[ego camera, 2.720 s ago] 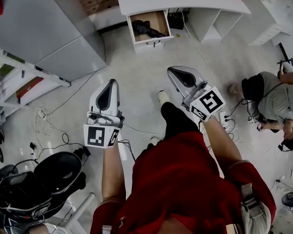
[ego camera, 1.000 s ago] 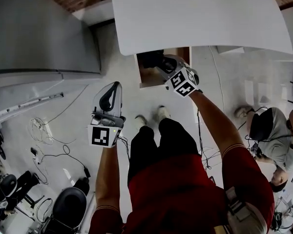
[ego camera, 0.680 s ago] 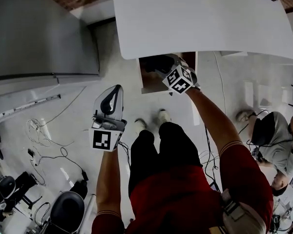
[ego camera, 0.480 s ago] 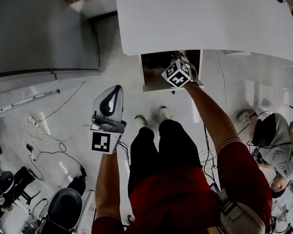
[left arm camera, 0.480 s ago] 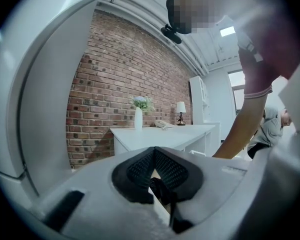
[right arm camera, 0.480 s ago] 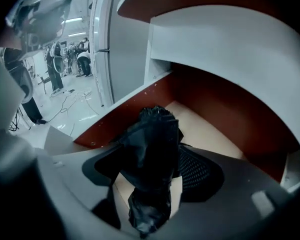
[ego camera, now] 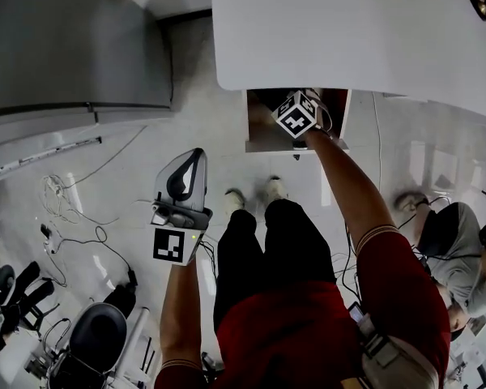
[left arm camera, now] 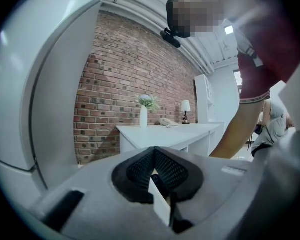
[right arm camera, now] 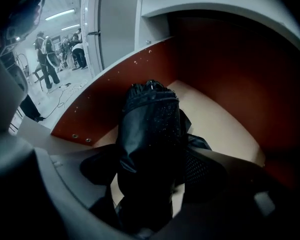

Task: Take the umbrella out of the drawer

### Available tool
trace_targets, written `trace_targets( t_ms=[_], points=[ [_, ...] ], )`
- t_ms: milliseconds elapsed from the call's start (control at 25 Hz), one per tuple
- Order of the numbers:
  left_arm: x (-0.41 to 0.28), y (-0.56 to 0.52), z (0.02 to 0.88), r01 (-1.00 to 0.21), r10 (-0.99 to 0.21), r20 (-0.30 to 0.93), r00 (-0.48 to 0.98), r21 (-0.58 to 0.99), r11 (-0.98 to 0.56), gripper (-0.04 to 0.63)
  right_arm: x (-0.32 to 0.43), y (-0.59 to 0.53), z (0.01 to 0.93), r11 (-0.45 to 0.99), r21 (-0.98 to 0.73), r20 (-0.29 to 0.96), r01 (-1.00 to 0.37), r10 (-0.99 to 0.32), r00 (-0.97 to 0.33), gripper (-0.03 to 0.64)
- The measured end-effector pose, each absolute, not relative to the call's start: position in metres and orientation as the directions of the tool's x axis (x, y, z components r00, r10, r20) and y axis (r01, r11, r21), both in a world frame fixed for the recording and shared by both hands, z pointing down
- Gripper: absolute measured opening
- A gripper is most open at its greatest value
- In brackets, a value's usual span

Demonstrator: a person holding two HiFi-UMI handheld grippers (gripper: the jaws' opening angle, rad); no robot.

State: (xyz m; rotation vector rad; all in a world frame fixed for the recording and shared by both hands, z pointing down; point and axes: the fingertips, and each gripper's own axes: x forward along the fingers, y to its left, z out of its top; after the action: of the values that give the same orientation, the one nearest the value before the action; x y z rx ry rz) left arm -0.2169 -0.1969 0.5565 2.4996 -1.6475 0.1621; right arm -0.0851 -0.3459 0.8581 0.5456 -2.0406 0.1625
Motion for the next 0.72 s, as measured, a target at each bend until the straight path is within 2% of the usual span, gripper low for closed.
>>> trace_targets(
  t_ms=[120,440,720],
  points=[
    [-0.223,-0.191,0.556,-0.927,-0.910,0.176,0.375,0.057,-0.370,0.002,-0.085,-0.346,0.863,0.888,0.098,0.858,-0.450,-0.304,-0.414,0.361],
    [-0.229,-0.186,0.551,-0.936,-0.919,0.177,0.352,0.062,-0.347,0.002,-0.083,-0.346,0.859,0.887,0.113,0.875,-0.447,-0.302,-0.378,0.271],
    [-0.229,-0.179,0.539,-0.932,-0.918,0.165,0.361,0.066,-0.355,0.002,-0.076,-0.335,0.836,0.913,0.146,0.908,-0.381,-0.276,-0.314,0.256]
  ],
)
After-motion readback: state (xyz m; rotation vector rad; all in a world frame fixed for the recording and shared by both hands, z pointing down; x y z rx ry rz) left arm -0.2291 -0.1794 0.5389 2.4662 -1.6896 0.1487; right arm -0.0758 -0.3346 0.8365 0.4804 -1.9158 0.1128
